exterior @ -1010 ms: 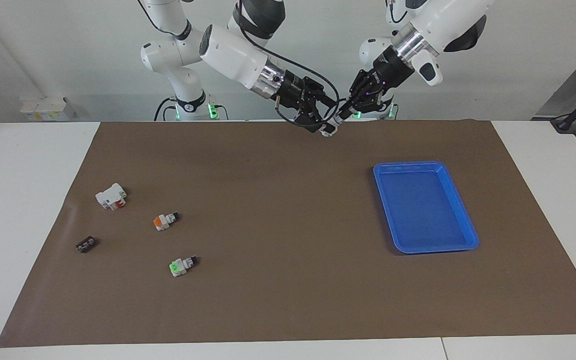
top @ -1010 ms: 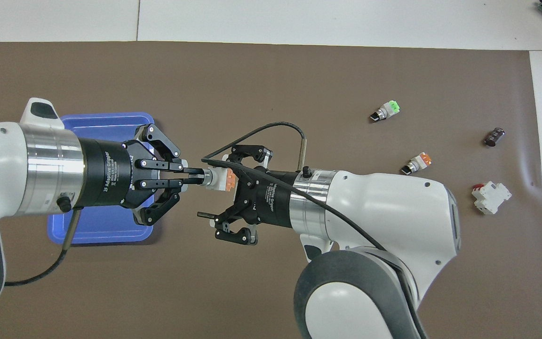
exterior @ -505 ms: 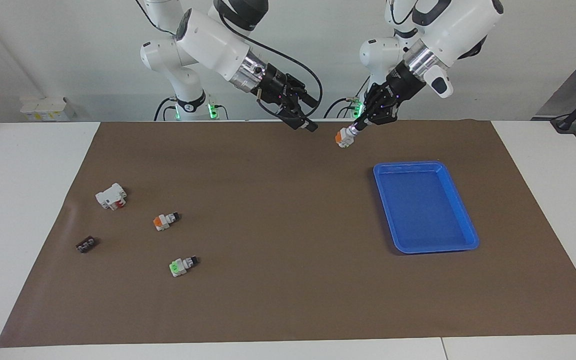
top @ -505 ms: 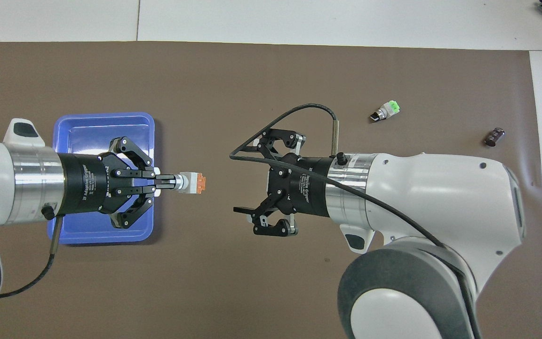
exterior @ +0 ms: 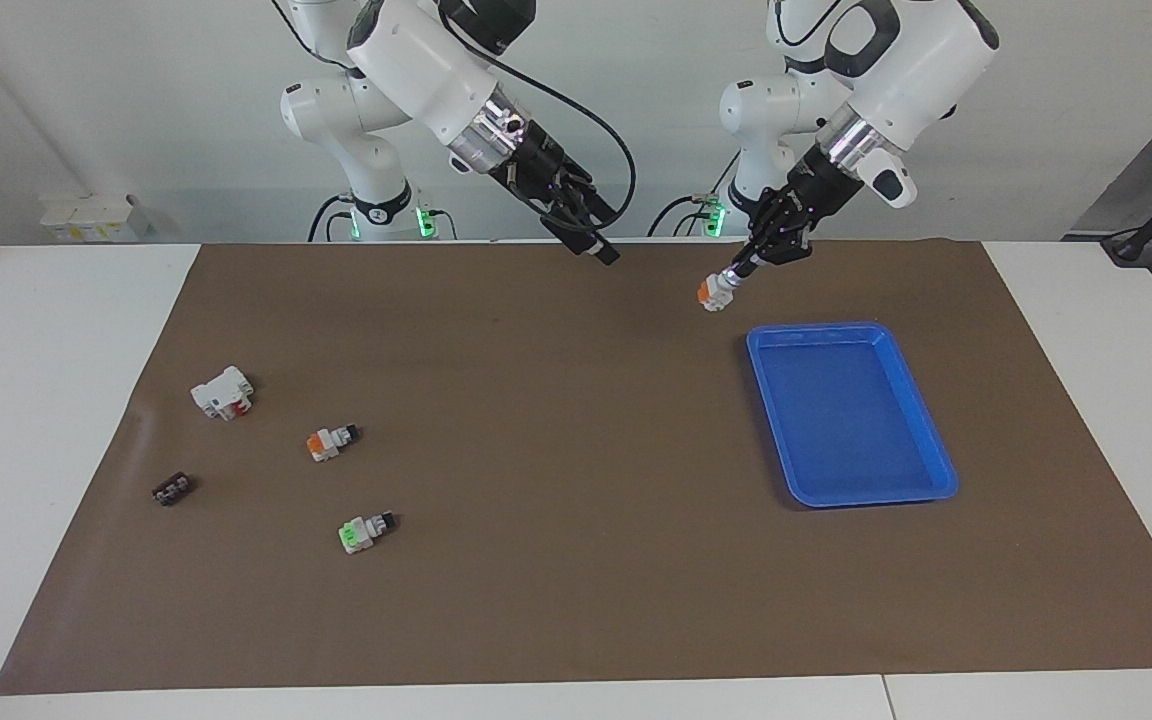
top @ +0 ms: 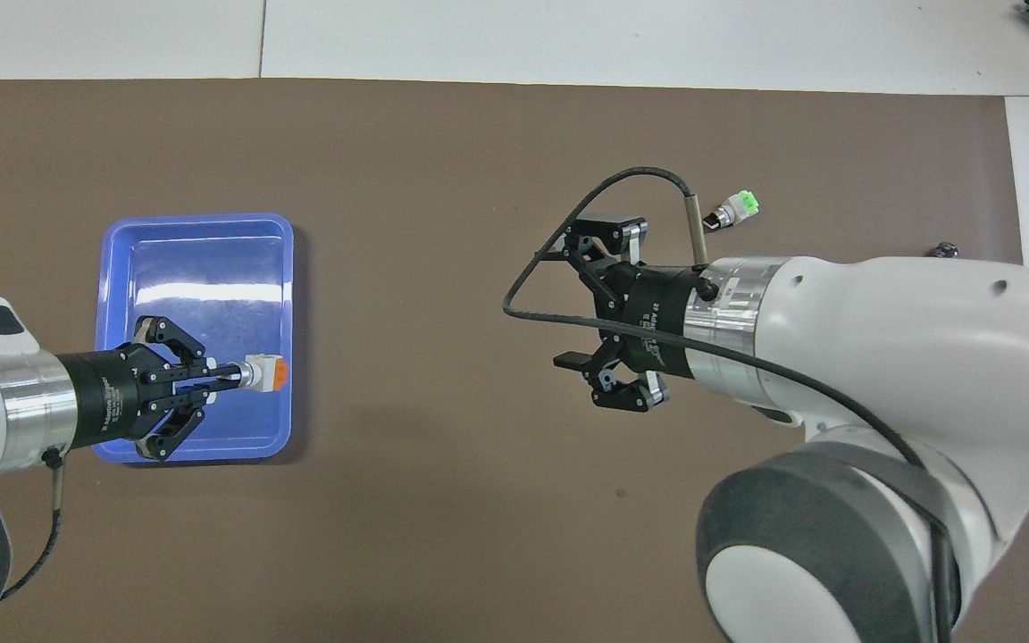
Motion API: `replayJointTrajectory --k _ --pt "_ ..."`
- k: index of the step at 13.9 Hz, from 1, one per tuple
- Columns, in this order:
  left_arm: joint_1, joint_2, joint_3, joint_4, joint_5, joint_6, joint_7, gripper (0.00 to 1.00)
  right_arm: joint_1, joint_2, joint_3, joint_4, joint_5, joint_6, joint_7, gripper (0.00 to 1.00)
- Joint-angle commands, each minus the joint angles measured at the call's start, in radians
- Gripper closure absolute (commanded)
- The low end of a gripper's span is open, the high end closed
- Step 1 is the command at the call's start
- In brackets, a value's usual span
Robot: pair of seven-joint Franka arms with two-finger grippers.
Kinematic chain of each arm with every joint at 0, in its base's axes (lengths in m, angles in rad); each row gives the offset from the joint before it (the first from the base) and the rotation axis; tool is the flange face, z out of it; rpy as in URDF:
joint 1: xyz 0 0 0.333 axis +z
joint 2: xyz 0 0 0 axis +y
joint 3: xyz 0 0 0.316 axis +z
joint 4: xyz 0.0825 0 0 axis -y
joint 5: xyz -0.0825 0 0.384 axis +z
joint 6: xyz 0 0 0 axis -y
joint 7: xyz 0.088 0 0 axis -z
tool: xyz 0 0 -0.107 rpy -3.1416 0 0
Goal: Turn and place switch with both arms
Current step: 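Lower the switch into the tray while the right gripper withdraws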
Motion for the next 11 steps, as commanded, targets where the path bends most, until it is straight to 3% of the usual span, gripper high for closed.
replayJointTrajectory --k 1,6,9,11 --pt "0.022 -0.017 -0.011 -0.116 0.007 0.112 0.107 1.00 -0.055 -0.004 0.007 0.015 -0.124 -0.053 -0.211 0.01" --pt "0.068 0.099 -0.011 -0.130 0.007 0.204 0.159 1.00 -0.168 -0.015 0.001 0.041 -0.256 -0.174 -0.605 0.01" --pt "0.069 0.148 -0.006 -0.136 0.005 0.235 0.161 1.00 -0.164 -0.030 -0.107 0.068 -0.330 -0.309 -0.856 0.01" --pt "0.073 0.156 -0.003 -0.136 0.005 0.238 0.161 1.00 -0.170 -0.030 -0.133 0.110 -0.463 -0.374 -0.988 0.01"
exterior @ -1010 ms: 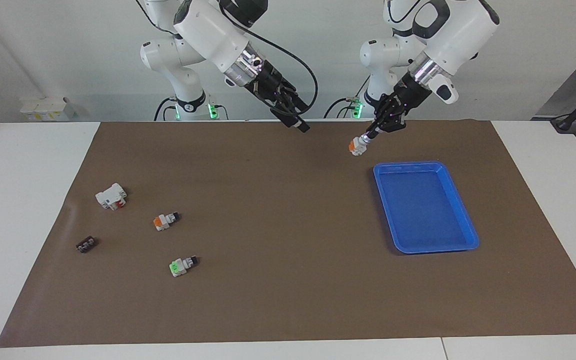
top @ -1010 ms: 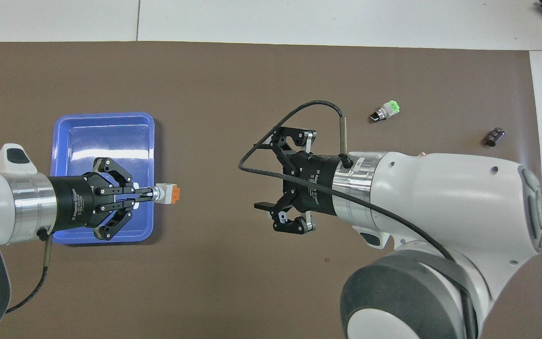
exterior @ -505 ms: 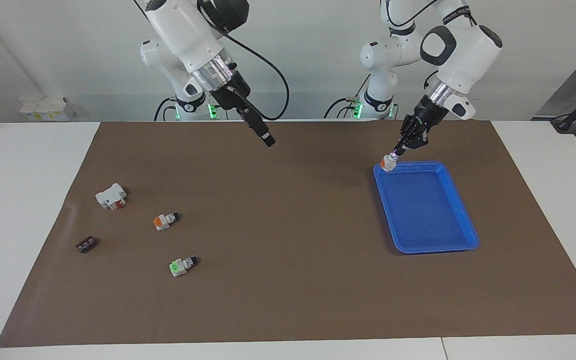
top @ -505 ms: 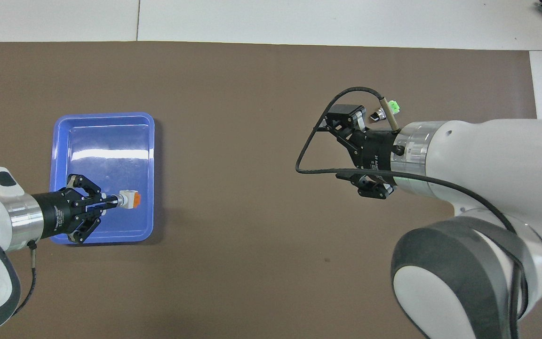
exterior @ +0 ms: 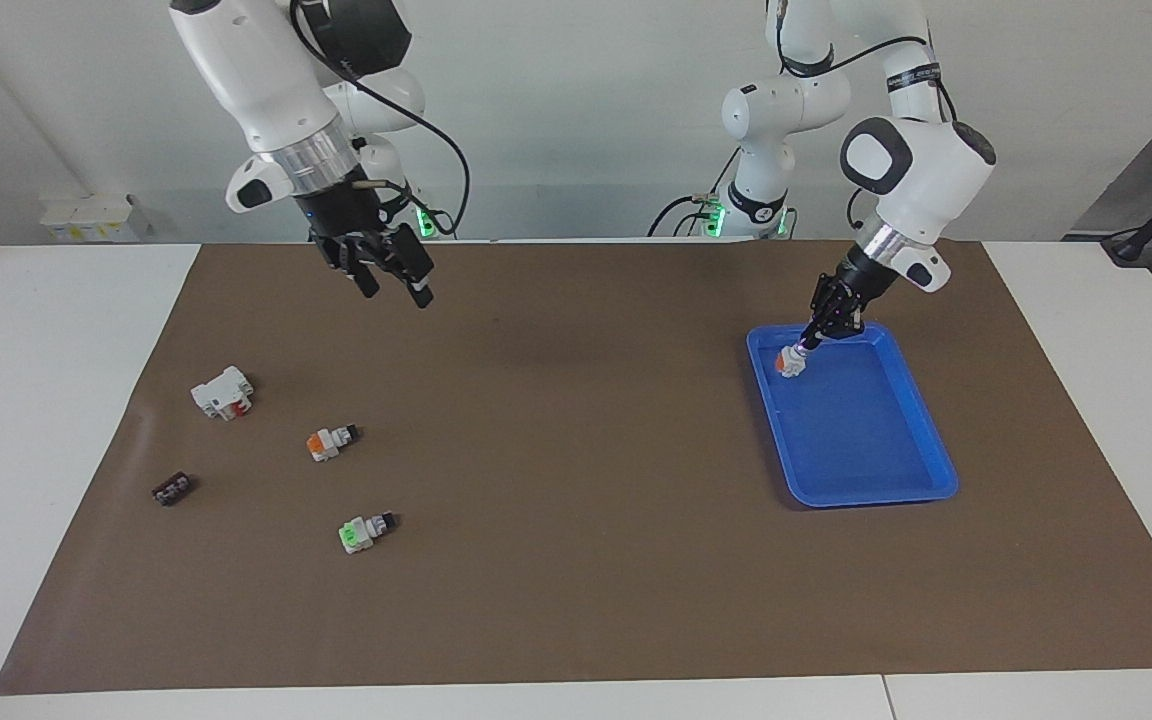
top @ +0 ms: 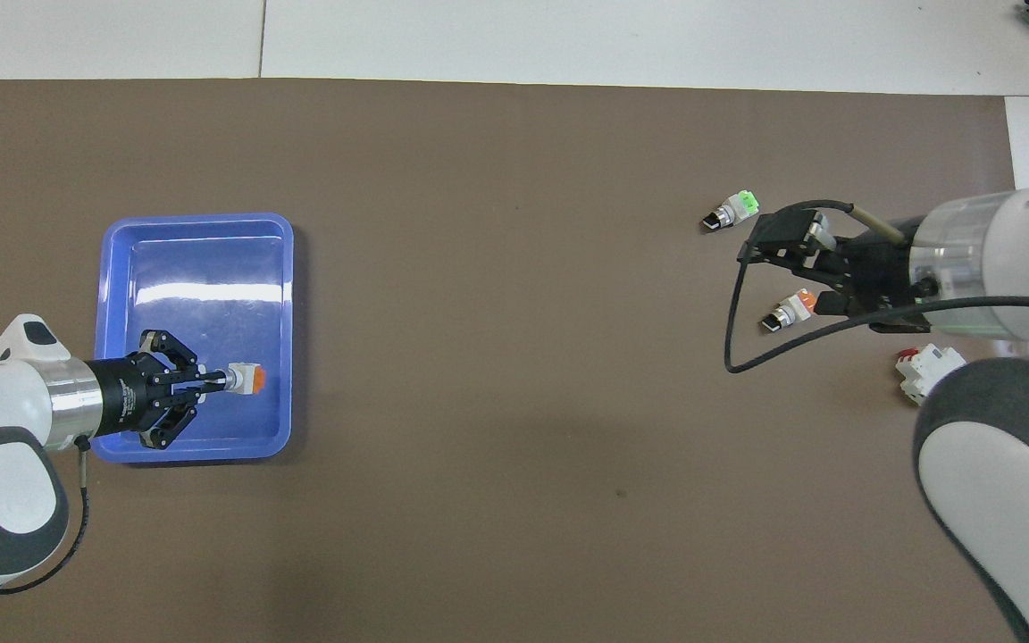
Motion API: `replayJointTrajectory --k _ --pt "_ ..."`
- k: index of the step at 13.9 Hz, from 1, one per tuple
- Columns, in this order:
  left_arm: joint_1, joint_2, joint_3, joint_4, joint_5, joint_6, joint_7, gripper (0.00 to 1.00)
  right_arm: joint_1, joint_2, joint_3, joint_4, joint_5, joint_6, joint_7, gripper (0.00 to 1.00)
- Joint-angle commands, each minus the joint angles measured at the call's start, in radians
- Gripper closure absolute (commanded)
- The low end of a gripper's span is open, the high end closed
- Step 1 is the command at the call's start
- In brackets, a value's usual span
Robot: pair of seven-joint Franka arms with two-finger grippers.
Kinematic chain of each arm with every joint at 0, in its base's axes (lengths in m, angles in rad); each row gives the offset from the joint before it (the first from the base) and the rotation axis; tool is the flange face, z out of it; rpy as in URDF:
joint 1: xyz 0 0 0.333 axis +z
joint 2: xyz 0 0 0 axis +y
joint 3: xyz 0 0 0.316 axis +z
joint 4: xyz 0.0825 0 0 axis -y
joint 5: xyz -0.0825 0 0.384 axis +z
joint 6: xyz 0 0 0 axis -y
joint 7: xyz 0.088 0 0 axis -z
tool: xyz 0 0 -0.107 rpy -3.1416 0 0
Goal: Turn and place switch with both arms
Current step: 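Lower the switch into the tray while the right gripper withdraws, then open the left gripper and pull it back from the tray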
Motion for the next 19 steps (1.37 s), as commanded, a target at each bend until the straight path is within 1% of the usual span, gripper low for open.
replayJointTrajectory --k 1,2,3,4,6,7,9,11,13,15,19 --pt "0.025 0.003 -0.002 -0.007 0.005 0.022 0.018 0.77 -0.013 0.000 -0.020 0.082 -0.151 -0.098 -0.173 0.01" --pt "0.030 0.004 -0.002 -0.004 0.005 0.022 0.010 0.54 -0.026 0.018 -0.021 0.129 -0.171 -0.146 -0.230 0.01" --pt "0.033 0.007 -0.002 0.001 0.005 0.031 0.008 0.22 -0.046 0.028 -0.021 0.159 -0.173 -0.194 -0.263 0.01" --pt "0.033 0.007 -0.002 0.007 0.005 0.042 -0.004 0.00 -0.059 0.035 -0.018 0.177 -0.176 -0.230 -0.275 0.01" --pt "0.031 0.007 0.006 0.033 0.005 0.044 0.001 0.00 -0.072 0.054 -0.014 0.223 -0.177 -0.306 -0.281 0.01" --pt "0.030 0.009 0.004 0.054 0.005 0.044 0.004 0.00 -0.074 0.057 -0.017 0.231 -0.183 -0.318 -0.303 0.01" --pt "0.025 0.021 0.004 0.112 0.005 0.053 0.005 0.00 -0.074 0.070 -0.018 0.235 -0.257 -0.312 -0.413 0.01" --pt "0.019 0.033 0.004 0.168 0.012 0.074 0.019 0.00 -0.074 0.072 -0.020 0.245 -0.251 -0.320 -0.421 0.01" --pt "0.017 0.034 0.004 0.191 0.048 0.074 0.123 0.00 -0.074 0.064 -0.020 0.231 -0.251 -0.318 -0.418 0.01" --pt "0.005 0.029 0.004 0.198 0.051 0.068 0.261 0.00 -0.074 0.055 -0.020 0.213 -0.249 -0.315 -0.416 0.01" --pt "-0.062 0.021 0.009 0.220 0.083 0.060 0.490 0.00 -0.074 0.048 -0.020 0.202 -0.242 -0.318 -0.378 0.01"
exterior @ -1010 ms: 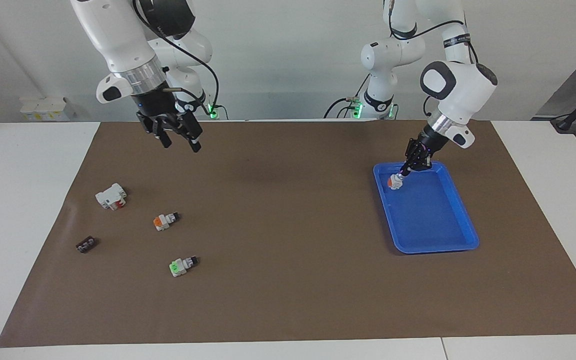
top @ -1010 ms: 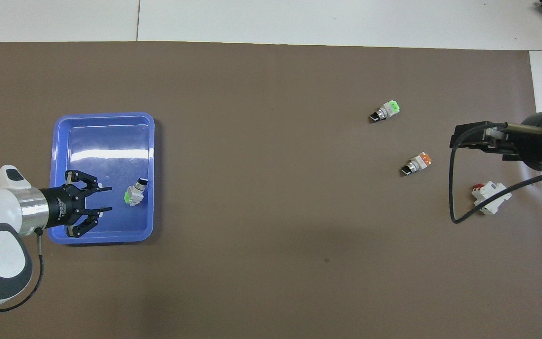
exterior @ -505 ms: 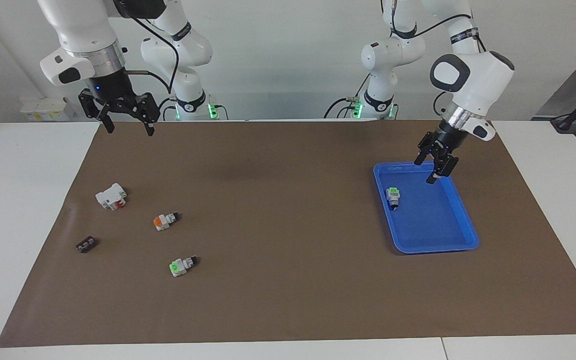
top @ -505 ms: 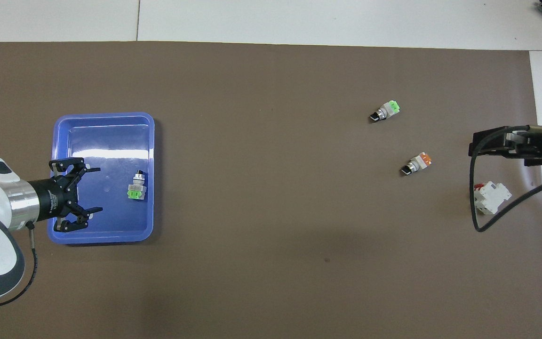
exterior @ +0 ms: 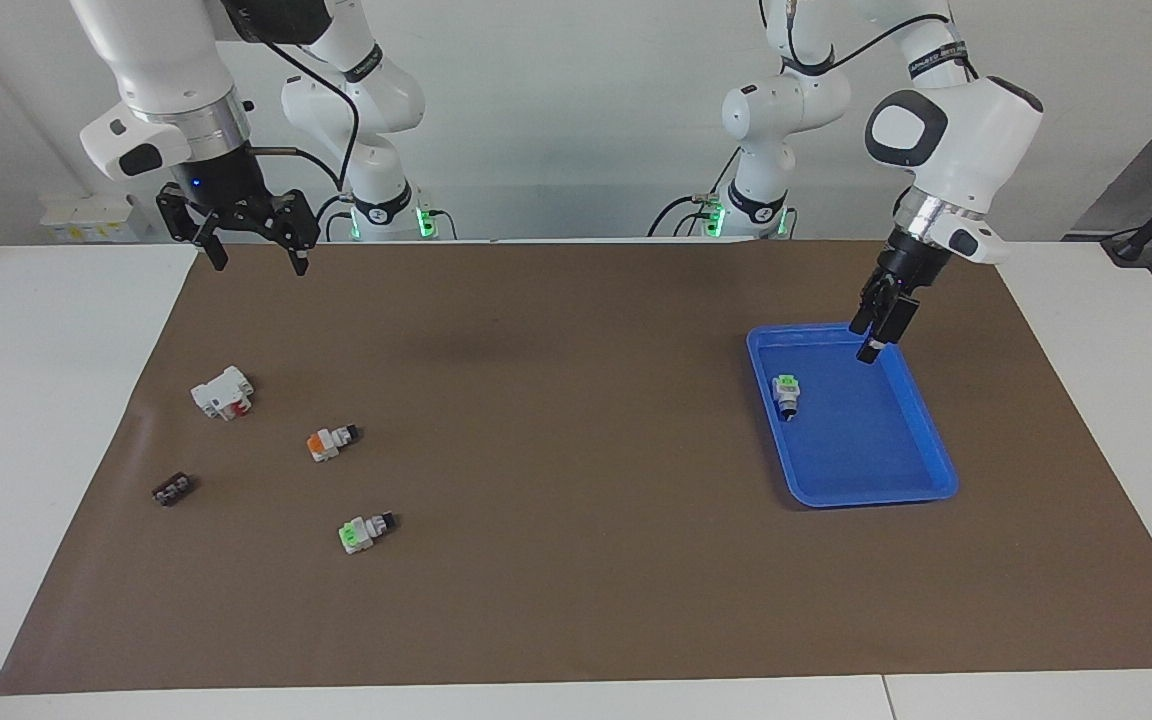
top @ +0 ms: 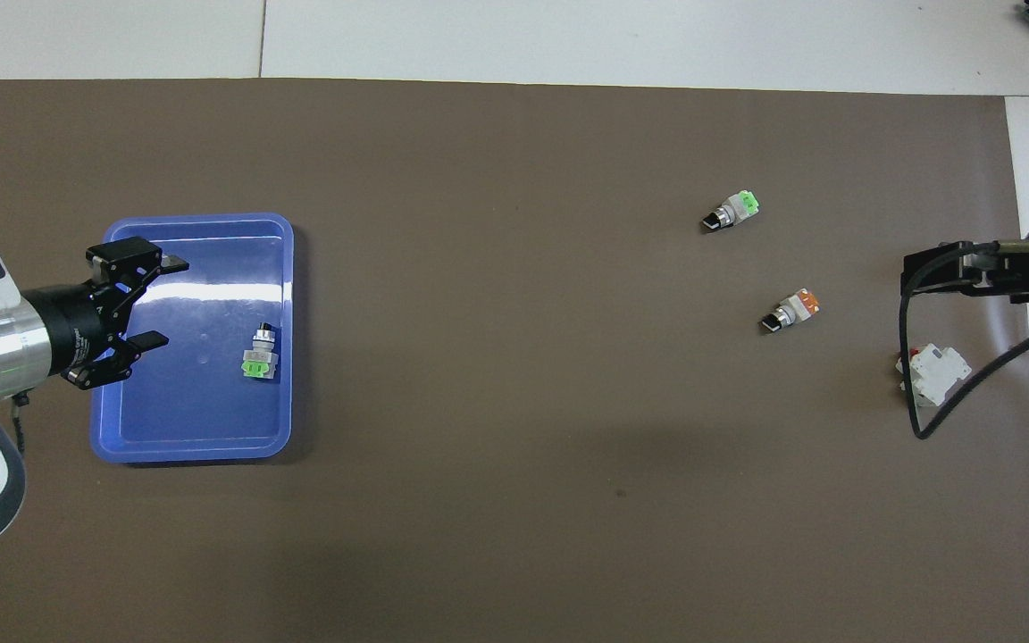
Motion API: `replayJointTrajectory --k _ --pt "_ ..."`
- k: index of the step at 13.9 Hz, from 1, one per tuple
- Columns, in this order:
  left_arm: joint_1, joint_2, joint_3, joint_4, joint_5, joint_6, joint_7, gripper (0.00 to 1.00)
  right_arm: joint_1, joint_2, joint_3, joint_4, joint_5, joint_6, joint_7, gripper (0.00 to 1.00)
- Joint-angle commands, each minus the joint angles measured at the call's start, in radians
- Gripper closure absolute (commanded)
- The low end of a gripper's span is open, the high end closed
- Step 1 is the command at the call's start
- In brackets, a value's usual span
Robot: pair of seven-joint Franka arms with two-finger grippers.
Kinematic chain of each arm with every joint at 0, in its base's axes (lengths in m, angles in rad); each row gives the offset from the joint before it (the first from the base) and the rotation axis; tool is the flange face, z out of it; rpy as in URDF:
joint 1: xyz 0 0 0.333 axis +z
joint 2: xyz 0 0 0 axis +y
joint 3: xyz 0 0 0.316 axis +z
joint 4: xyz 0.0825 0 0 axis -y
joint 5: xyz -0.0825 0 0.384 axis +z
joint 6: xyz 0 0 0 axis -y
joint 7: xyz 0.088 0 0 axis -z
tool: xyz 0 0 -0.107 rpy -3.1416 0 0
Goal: Turn and place switch with both arms
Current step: 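Open the left gripper and pull it back from the tray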
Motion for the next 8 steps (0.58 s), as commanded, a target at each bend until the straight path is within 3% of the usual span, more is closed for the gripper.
replayJointTrajectory --k 1,4,8 --pt "-0.054 0.010 0.027 0.049 0.055 0.003 0.147 0.00 -0.018 -0.010 0.013 -0.009 -0.006 -0.017 0.023 0.01" --pt "-0.136 0.048 0.123 0.118 0.075 0.017 0.411 0.00 -0.022 -0.010 0.012 -0.005 0.076 -0.053 0.045 0.01" --pt "-0.223 0.076 0.203 0.193 0.121 -0.018 0.692 0.00 -0.022 -0.012 0.008 -0.006 0.069 -0.050 0.034 0.01"
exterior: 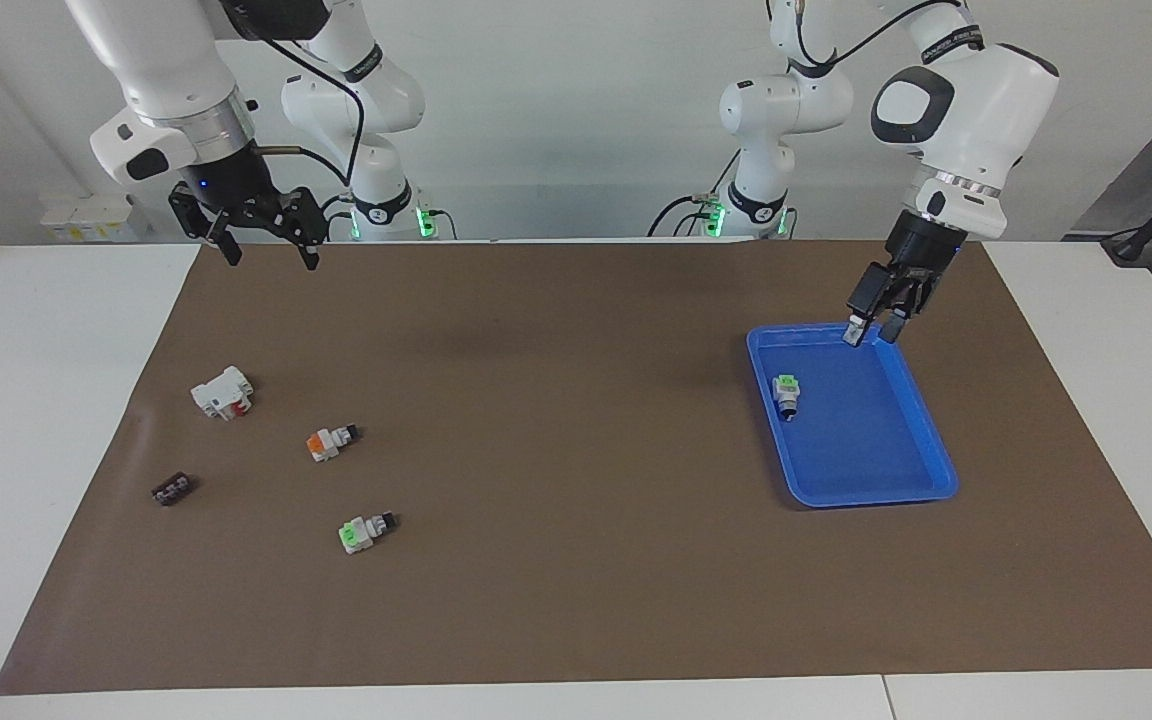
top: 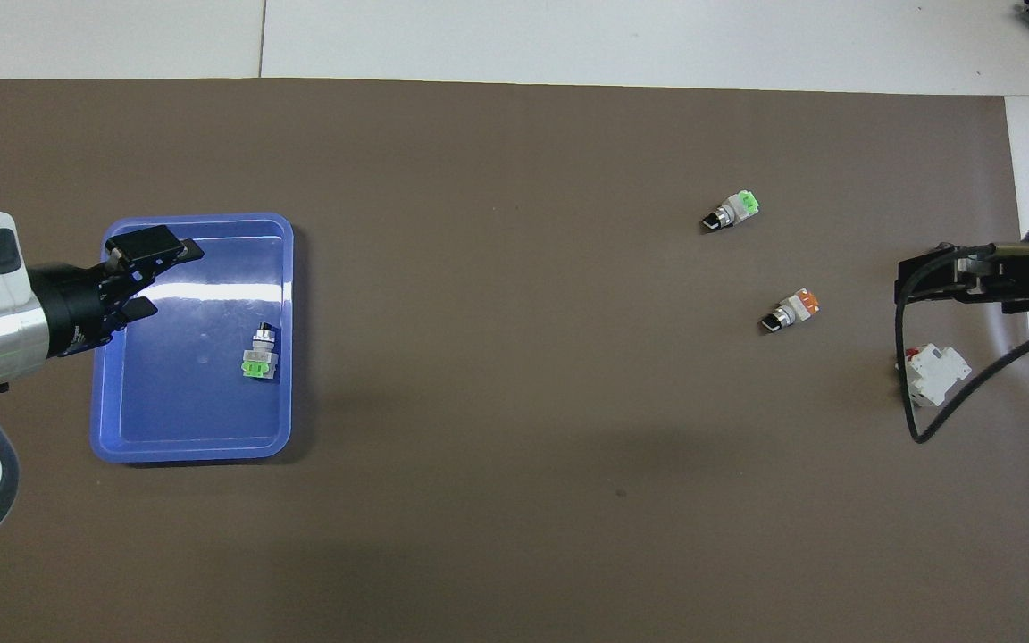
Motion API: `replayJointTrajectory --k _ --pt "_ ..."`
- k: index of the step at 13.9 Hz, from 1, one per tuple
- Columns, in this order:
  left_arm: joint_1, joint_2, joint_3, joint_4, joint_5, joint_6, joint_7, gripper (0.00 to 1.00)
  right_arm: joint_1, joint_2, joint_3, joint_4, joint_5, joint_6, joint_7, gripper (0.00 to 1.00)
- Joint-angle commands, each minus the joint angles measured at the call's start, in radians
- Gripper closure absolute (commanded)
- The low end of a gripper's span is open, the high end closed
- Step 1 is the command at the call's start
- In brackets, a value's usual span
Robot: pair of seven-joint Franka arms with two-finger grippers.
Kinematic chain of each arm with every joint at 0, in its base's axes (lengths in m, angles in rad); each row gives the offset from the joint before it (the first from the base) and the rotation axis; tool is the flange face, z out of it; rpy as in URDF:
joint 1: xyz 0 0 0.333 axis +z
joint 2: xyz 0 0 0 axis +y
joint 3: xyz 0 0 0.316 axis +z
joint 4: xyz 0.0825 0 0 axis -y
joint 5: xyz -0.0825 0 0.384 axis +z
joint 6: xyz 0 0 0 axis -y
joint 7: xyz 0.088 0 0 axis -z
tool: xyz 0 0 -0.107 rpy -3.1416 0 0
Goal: Turn and place switch with both arms
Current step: 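Open the left gripper and pull it back from the tray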
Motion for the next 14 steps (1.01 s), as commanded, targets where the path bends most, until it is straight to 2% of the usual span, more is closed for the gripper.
replayJointTrajectory --k 1,2,4,6,10,12,14 --pt "-0.040 0.062 0.034 0.113 0.073 -0.078 0.115 0.00 -0.017 -0.012 0.008 -0.008 0.020 -0.009 0.009 0.01" --pt "-0.041 0.088 0.043 0.196 0.154 -0.168 0.123 0.00 -0.019 -0.012 0.008 -0.009 0.020 -0.009 0.009 0.01" --pt "-0.087 0.177 0.063 0.420 0.392 -0.332 0.132 0.00 -0.026 -0.012 0.010 -0.009 0.020 -0.010 0.007 0.01" --pt "-0.116 0.225 0.068 0.564 0.501 -0.455 0.135 0.00 -0.026 -0.012 0.010 -0.009 0.020 -0.010 0.005 0.01" --pt "-0.113 0.277 0.065 0.761 0.494 -0.705 0.150 0.00 -0.026 -0.013 0.008 -0.012 0.020 -0.009 0.005 0.01" --pt "-0.109 0.263 0.057 0.766 0.491 -0.831 0.150 0.00 -0.028 -0.013 0.010 -0.012 0.020 -0.010 0.005 0.01" --pt "-0.101 0.253 0.073 0.764 0.428 -0.951 0.149 0.00 -0.028 -0.013 0.008 -0.012 0.020 -0.010 0.005 0.01"
